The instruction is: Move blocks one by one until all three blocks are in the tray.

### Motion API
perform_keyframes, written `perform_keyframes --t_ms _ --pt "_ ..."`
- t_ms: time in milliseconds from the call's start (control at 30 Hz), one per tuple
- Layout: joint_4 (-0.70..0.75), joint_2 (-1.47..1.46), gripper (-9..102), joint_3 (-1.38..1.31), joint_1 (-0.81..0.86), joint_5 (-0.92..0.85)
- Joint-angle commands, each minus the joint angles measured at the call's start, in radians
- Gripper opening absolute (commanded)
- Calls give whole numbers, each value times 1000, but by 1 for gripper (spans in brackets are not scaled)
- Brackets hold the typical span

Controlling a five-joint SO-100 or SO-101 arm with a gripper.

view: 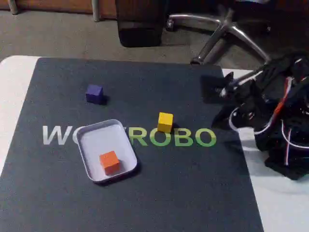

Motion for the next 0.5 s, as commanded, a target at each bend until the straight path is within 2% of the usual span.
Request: perform_keyframes --t_ms 0,167,367,467 --pt "130 -6 -8 -233 -55 64" --pt "265 -252 -8 -518 -110 153" --pt "278 -663 -8 -854 -173 393" --pt "281 -838 -8 -969 -144 488"
